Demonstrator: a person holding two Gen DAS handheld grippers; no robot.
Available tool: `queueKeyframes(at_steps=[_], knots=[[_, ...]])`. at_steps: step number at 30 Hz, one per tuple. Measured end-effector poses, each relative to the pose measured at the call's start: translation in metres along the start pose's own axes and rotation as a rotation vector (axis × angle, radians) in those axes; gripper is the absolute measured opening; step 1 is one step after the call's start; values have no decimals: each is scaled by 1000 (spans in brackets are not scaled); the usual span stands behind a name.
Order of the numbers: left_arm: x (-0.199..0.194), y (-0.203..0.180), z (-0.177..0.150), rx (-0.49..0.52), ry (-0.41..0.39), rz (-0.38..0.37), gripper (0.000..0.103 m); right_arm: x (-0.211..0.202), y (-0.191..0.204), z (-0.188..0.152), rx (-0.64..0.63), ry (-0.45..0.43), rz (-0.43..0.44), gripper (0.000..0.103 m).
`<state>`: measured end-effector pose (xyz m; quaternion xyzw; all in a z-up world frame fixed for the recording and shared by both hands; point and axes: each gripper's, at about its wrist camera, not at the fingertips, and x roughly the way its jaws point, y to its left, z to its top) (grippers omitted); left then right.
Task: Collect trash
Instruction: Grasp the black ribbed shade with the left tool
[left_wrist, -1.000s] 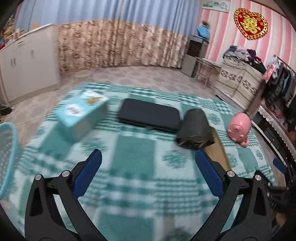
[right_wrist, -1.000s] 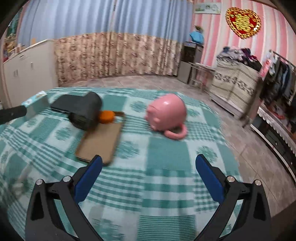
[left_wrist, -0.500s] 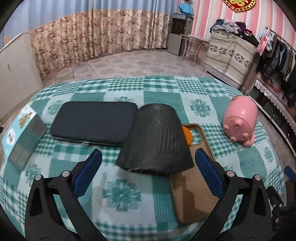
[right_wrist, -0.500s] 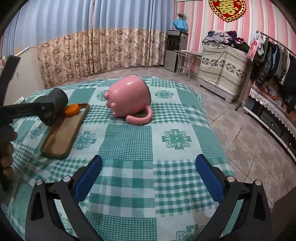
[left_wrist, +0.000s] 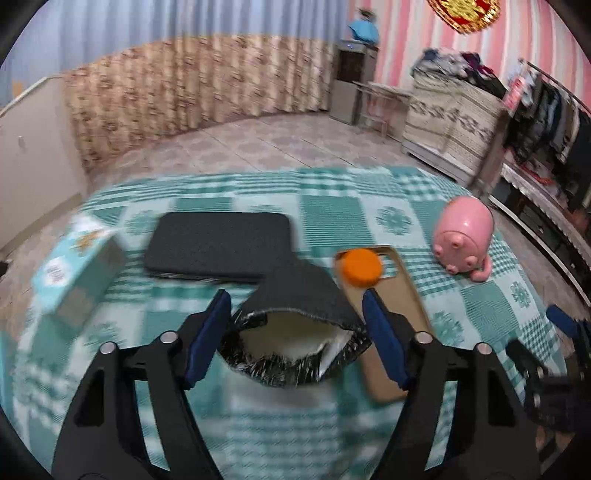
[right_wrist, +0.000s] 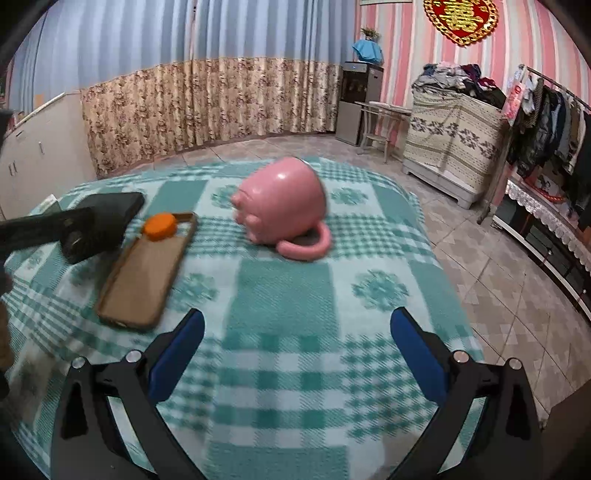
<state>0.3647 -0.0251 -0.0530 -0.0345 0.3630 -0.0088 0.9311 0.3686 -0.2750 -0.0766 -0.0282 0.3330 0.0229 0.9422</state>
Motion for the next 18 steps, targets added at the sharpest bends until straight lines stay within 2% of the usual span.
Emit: queueKeyframes(at_steps=[1,5,6,7,9,13,18], knots=[[-6,12,-4,-16,8,-3,34,2,10,4,-8,-9,16,98],[-14,53,-19,-73,67,37,33,14,40,14,-44,-5,59,98],[-16,65,-24,-85,85,57,38,16,45,15,-47,-1,66,98],[-21,77,-29,-110,82,69,57,18,52,17,-49,0,75,98],[-30,94,-34,-151,48,86,84,20,60,17,-62,3,74,98],[-36,98,-32,-146,23,41,86,22,64,15,-85,13,40,98],[-31,59,-30,-24,5,3,96,17,42,13,-61,19,4,98]])
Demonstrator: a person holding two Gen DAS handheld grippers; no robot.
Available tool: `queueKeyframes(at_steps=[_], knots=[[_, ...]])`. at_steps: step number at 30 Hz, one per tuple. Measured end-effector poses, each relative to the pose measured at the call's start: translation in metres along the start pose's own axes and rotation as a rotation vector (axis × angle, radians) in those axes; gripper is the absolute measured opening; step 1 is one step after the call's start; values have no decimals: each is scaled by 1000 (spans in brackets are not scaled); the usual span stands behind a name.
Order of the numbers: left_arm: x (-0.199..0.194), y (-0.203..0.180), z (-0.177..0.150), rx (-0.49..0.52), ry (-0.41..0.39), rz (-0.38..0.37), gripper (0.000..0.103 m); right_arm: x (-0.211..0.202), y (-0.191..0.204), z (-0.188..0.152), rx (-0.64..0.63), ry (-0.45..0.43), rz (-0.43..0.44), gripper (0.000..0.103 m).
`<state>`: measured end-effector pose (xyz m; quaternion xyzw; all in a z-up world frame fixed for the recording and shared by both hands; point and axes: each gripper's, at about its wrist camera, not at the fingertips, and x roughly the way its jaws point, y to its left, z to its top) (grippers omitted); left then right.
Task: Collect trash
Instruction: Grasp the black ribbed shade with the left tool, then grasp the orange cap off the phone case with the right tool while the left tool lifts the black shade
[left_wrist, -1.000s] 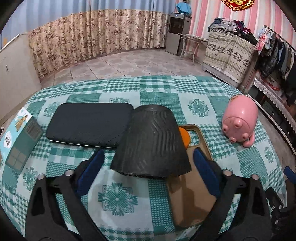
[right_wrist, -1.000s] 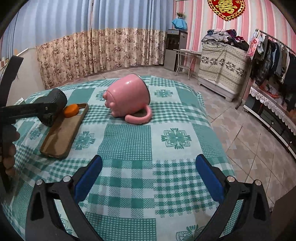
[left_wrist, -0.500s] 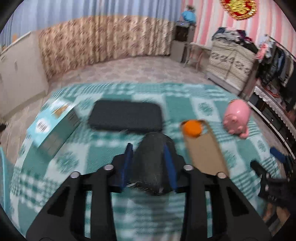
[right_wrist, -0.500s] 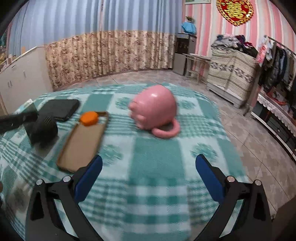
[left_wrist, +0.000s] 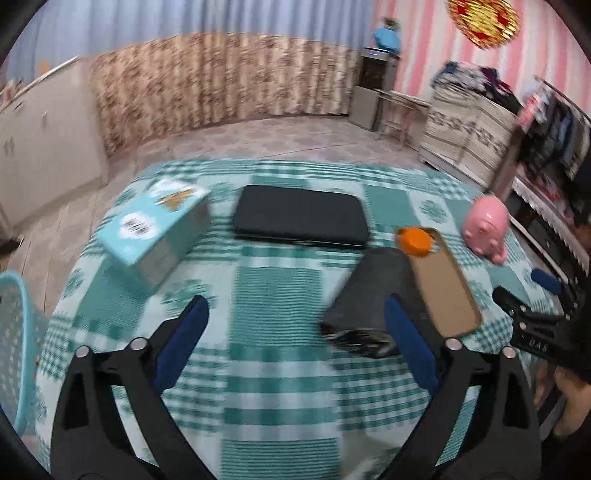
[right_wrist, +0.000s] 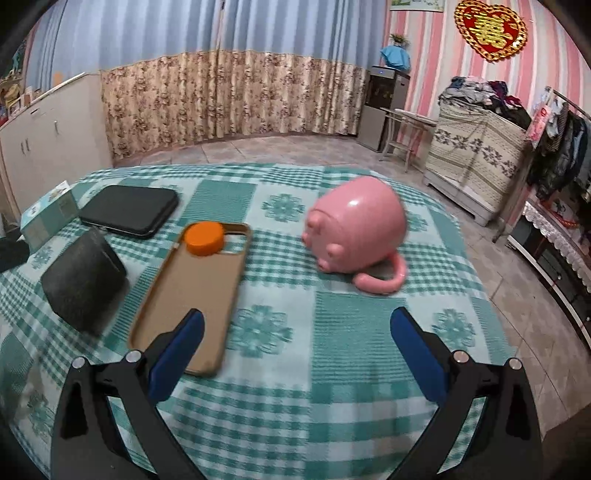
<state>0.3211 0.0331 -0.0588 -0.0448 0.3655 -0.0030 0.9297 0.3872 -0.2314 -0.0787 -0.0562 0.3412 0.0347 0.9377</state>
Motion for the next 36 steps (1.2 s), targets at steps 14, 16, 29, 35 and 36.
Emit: queueKeyframes(at_steps=[14,16,29,35,36], knots=[[52,-47,-2,52,104,-76,85,1,-32,-8,62,13,-12,98],[46,-43,-2,41,86,-83,85,3,-26,-5,56,7,-6,98],[6,77,5,-110,8,297,85,42,60,46,-111,-30,80,96],[8,95,7,-133,8,297,85,71,75,55,-131,56,114,70],[7,95,8,-125,2,294,85,74,78,55,-135,64,116,70]])
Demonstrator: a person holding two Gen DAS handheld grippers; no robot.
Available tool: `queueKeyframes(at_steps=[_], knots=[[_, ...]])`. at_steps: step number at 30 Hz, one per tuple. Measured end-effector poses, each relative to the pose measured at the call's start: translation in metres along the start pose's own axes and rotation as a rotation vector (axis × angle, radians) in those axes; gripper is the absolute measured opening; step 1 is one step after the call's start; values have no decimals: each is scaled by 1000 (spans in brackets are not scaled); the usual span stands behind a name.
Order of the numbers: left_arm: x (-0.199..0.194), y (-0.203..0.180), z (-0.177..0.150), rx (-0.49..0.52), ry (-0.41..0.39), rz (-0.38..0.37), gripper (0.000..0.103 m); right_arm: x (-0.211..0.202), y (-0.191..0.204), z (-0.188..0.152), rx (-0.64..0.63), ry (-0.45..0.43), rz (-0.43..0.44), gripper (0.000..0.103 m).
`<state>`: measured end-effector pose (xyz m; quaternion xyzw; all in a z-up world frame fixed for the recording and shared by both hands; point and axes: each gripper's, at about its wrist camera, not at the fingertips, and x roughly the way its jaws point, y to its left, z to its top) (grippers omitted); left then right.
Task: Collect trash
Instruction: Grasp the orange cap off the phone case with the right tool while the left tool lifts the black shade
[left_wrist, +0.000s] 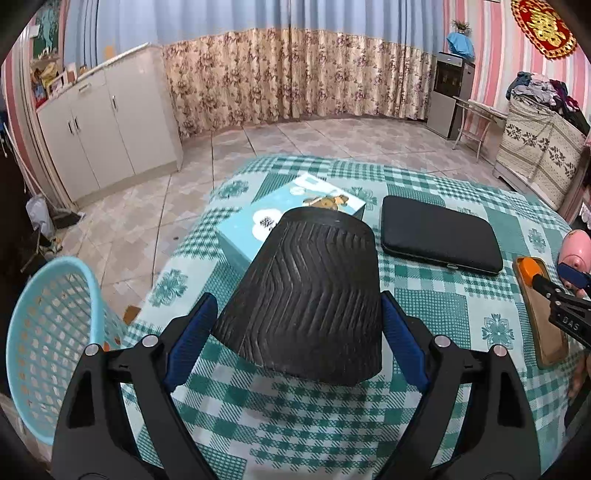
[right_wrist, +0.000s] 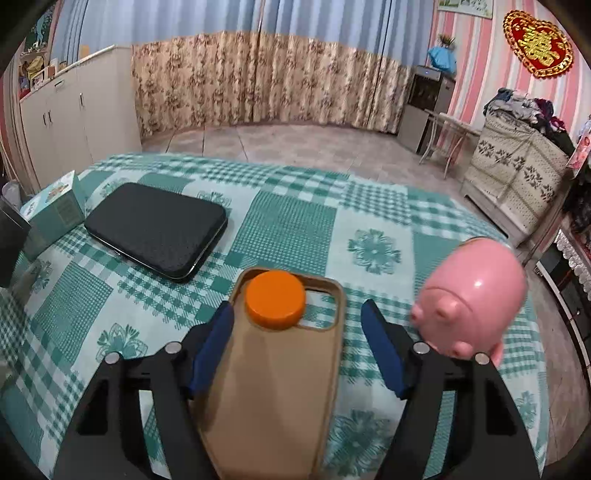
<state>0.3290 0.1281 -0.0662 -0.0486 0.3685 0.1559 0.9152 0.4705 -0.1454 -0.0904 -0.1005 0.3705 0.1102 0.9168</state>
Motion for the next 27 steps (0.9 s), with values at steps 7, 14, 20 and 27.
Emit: queueKeyframes(at_steps=[7,14,20,27], knots=[[1,-9,-1,8,8,-46,85,16,-2,5,15,28,27,58],[-16,-3,1,-42,-8,-81,85,4,-8,1,14,3,25,38],[-48,17,-10,-62,-34,-64,85,-33,12,-16,-50,-33,42,38],[-73,70,-33,-124,-37,-25,85,-66,61,-23,-96,-55,127,38]])
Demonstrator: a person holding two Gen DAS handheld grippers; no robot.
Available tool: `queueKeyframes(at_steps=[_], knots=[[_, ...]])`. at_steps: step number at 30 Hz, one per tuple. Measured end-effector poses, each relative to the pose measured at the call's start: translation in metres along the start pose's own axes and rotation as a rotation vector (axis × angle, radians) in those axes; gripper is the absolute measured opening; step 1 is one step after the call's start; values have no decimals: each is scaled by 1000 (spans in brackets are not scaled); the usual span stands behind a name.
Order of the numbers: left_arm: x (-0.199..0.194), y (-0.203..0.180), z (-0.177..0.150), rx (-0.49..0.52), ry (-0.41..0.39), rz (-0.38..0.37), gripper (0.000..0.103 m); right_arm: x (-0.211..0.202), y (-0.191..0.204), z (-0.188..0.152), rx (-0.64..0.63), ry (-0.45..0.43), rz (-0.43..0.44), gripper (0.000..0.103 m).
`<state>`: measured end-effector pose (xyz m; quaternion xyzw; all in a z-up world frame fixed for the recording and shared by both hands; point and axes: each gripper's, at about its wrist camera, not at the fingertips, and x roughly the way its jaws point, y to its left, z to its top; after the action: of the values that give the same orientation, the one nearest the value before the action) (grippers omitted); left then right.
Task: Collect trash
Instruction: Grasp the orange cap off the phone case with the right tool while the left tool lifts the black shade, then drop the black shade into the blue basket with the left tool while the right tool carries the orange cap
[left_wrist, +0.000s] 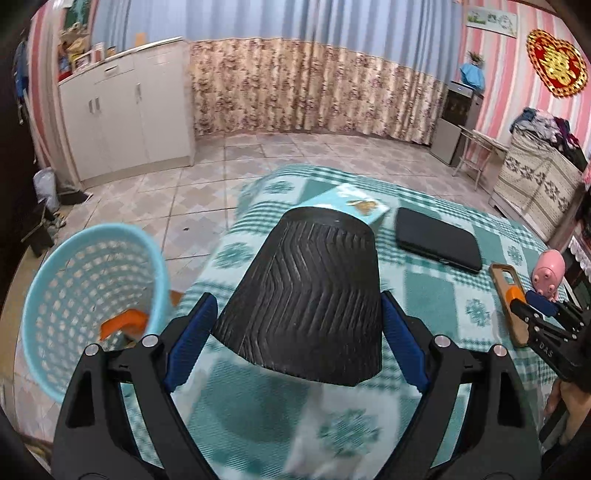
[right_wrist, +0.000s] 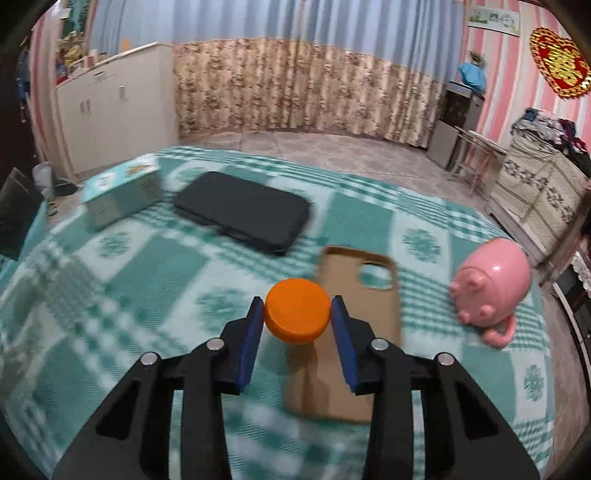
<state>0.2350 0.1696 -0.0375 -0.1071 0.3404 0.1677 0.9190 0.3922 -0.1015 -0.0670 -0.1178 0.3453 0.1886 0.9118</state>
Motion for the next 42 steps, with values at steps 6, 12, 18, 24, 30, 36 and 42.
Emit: queueKeyframes(at_steps=[6,12,18,24,30,36,42], knots=[[-18,43,-3,-30,-27,25,85,-18,60,6,-72,-28,79,37],[-28,84,-11,-51,-35,65,85,-24,108,10,-119,-46,129,36],[-31,143,-17,-90,-24,126,85,-23,143,12,-150,-41,167,35],[-21,204,-17,-107,-15,215,85,-20,165,11,-165,-32,180,32],[-2,235,-10,-132,-20,226,85,-10,173,12,-171,-6,179,21],[15,249,-4,-135,-10,225,85,-3,170,9,-153,13,174,21],[17,244,-7,-127,-17,221,85,5,169,4,-133,33,172,55]])
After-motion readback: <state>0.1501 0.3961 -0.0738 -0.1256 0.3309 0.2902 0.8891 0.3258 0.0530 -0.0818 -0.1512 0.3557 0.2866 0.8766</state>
